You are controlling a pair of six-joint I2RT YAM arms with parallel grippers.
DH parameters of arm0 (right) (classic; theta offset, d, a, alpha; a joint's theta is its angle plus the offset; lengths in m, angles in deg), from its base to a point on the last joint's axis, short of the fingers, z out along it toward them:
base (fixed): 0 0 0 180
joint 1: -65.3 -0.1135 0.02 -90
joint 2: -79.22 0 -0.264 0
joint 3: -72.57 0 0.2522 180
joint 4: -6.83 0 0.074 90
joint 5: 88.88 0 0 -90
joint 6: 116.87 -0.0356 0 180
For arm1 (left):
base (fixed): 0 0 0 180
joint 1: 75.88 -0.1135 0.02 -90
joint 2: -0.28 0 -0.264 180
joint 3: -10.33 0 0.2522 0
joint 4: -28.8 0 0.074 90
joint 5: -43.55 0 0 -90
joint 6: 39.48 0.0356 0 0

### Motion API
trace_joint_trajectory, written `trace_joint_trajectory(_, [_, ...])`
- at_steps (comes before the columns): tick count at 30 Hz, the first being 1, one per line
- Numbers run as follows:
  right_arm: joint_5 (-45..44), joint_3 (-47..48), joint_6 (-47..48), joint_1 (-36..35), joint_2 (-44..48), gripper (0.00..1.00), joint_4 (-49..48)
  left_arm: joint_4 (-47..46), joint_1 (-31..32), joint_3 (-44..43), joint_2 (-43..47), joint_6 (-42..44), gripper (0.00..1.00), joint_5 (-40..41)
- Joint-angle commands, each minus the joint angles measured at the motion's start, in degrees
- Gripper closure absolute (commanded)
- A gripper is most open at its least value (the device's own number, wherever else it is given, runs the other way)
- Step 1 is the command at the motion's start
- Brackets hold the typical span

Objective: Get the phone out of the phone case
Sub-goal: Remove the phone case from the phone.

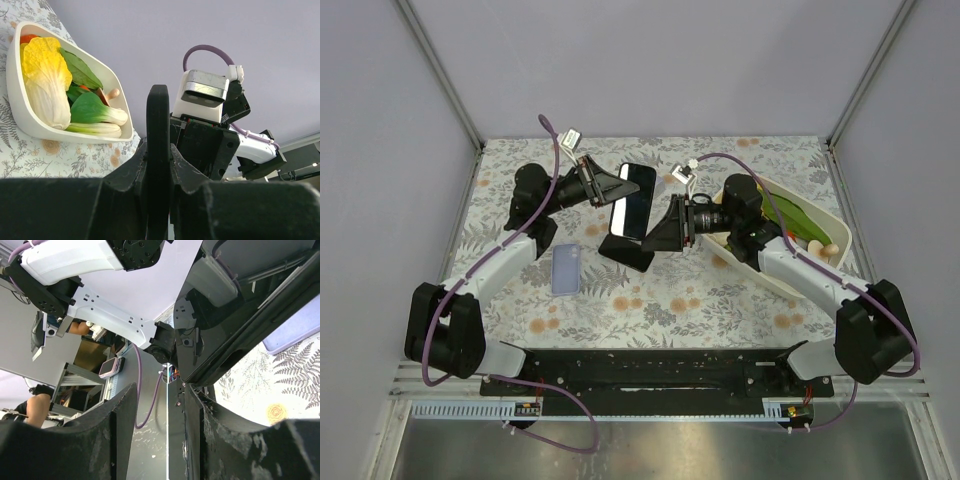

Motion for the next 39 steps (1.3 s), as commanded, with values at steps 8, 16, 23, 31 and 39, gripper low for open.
trace_joint_trajectory(8, [-1.51, 2.58, -0.8, -0.31, -2.1, 0.49, -2.71, -6.61, 2.59, 0.91, 1.7, -2.05, 1.0, 0.5])
trace_joint_trajectory(16, [-1.95, 3.29, -1.41, 0.57, -3.25, 0.5, -3.06, -8.98, 3.2, 1.53, 1.79, -3.46, 1.0, -0.03])
trace_joint_trajectory(23, [-3.0, 4.08, -2.38, 1.8, -3.51, 0.5, -3.94, -9.77, 3.99, 2.58, 1.7, -3.38, 1.0, 0.23])
trace_joint_trajectory(31, [-5.98, 5.22, -2.47, 3.03, -2.98, 0.51, -4.47, -11.8, 5.05, 4.95, 1.79, -3.37, 1.0, 1.55])
trace_joint_trajectory(39, [-9.5, 5.22, -3.61, 4.69, -3.24, 0.54, -6.75, -15.05, 6.19, 7.41, 2.4, -3.81, 1.0, 2.96])
